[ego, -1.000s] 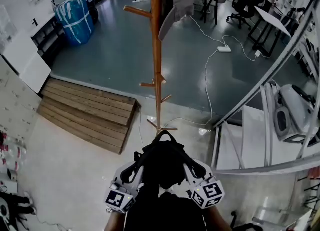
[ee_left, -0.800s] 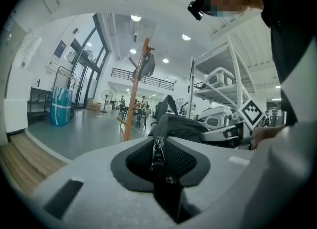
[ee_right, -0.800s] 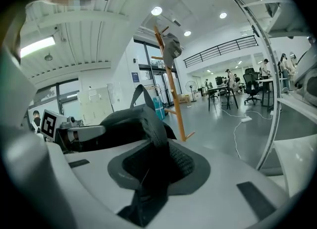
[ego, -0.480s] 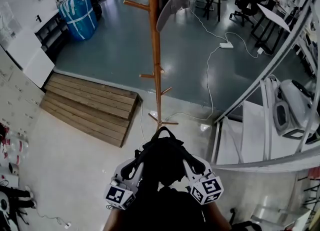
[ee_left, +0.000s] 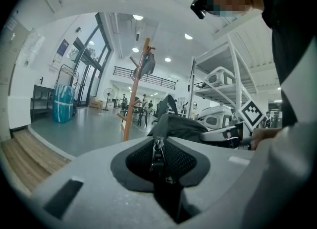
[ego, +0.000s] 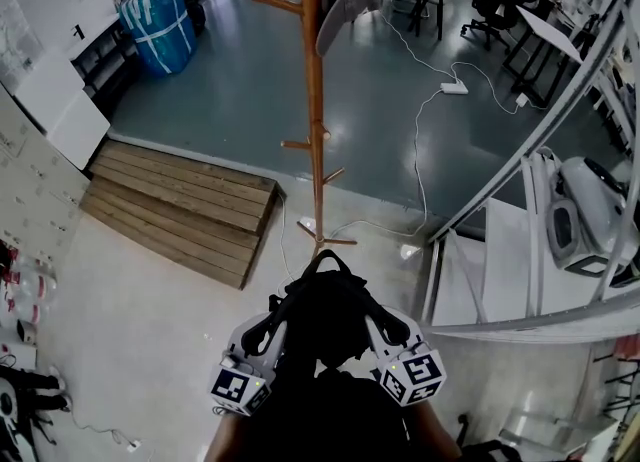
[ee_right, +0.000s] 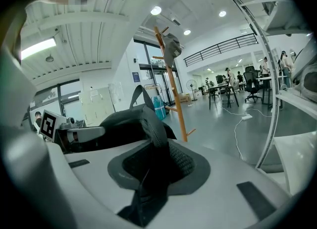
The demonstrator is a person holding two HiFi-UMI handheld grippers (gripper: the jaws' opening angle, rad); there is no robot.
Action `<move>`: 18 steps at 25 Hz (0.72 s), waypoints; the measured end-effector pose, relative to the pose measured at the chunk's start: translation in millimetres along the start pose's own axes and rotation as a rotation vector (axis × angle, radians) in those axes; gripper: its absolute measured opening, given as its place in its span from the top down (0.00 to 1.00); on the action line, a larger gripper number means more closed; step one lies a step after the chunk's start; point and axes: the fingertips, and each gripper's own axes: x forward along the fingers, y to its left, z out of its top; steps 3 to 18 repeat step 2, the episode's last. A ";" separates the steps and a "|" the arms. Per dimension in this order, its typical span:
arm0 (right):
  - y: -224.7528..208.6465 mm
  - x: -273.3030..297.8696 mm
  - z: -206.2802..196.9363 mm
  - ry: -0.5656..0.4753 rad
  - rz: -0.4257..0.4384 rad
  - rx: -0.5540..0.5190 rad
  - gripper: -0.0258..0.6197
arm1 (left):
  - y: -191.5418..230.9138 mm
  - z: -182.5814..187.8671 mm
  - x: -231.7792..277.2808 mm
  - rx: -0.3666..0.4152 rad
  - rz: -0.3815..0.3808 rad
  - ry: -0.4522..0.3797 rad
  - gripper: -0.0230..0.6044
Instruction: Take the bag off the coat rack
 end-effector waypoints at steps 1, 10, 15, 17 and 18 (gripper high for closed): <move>0.5 0.4 0.0 -0.002 -0.002 0.001 0.83 | 0.4 0.9 -0.1 -0.002 -0.001 -0.004 0.85; 1.0 0.9 0.0 -0.004 -0.004 0.001 0.83 | 0.6 2.2 -0.1 -0.005 -0.003 -0.010 0.85; 1.0 0.9 0.0 -0.004 -0.004 0.001 0.83 | 0.6 2.2 -0.1 -0.005 -0.003 -0.010 0.85; 1.0 0.9 0.0 -0.004 -0.004 0.001 0.83 | 0.6 2.2 -0.1 -0.005 -0.003 -0.010 0.85; 1.0 0.9 0.0 -0.004 -0.004 0.001 0.83 | 0.6 2.2 -0.1 -0.005 -0.003 -0.010 0.85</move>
